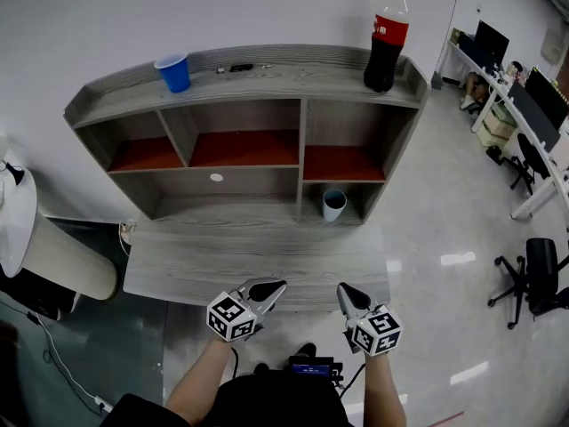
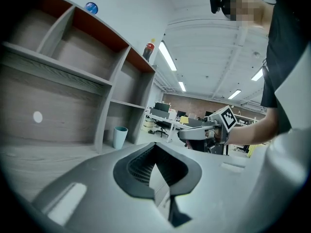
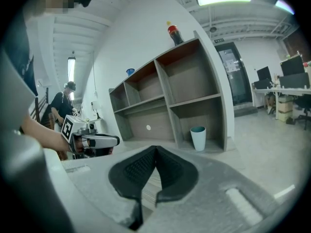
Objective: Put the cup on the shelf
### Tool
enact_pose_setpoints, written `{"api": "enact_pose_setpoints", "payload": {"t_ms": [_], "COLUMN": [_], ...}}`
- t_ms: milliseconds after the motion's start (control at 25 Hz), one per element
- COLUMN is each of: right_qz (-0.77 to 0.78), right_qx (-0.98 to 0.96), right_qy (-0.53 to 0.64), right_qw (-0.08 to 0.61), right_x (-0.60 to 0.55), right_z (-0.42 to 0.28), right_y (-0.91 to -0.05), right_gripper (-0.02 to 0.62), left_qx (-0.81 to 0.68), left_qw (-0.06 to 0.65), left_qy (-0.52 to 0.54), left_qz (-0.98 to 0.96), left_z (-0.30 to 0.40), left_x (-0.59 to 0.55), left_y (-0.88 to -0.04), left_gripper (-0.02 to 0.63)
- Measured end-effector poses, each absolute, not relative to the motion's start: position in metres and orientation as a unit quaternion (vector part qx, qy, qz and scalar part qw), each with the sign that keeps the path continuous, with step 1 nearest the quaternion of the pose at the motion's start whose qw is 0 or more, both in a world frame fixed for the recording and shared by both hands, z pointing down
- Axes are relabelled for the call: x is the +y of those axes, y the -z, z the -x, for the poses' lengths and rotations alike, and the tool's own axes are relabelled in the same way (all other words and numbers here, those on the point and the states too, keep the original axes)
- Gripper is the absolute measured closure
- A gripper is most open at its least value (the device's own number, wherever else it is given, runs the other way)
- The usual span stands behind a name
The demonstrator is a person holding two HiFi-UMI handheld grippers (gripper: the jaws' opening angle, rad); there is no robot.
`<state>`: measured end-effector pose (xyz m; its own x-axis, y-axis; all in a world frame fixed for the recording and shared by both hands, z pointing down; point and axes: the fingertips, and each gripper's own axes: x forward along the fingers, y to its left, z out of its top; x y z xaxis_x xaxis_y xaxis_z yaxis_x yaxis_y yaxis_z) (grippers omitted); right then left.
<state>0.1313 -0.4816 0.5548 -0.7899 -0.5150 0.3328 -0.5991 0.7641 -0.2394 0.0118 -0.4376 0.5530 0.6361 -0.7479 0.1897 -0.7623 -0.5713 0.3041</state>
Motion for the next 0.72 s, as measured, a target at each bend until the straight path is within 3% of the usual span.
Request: {"api": "enact_pose_setpoints", "payload": {"t_ms": [720], "right_qz": [-0.346], "right_qx": [-0.916], "right_qy": [-0.160], "right_qw": [0.126], "right_x": [-0.379], "right_z": [-0.098], "right_y": [-0.550], "right_gripper": [0.598], "left_qx": [-0.406], "left_qw": [0.197], "left_qy": [0.001], "left_qz": [-0.892], "left_z": [0.039], "left_x": [-0.338], "left_y": [-0.562], "left_gripper": [0.606]}}
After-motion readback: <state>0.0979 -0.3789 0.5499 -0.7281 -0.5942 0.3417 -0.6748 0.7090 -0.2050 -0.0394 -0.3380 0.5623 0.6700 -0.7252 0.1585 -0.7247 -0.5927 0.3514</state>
